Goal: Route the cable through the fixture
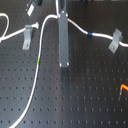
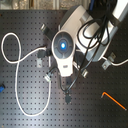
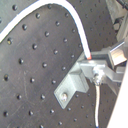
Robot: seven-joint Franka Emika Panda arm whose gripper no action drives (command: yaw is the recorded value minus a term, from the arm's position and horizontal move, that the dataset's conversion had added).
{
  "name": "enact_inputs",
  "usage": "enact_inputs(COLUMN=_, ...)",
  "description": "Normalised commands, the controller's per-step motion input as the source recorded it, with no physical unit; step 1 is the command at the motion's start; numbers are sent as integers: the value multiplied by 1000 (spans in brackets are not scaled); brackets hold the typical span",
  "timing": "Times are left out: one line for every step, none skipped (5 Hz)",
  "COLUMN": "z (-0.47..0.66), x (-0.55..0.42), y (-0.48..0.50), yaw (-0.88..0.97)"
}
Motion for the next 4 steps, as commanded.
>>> enact_inputs(z=266, x=-184, y=-17, yaw=66)
enact_inputs(z=298, x=-177, y=-14, yaw=60)
enact_inputs(z=509, x=1, y=156, yaw=66)
enact_inputs(z=651, x=2, y=192, yaw=43)
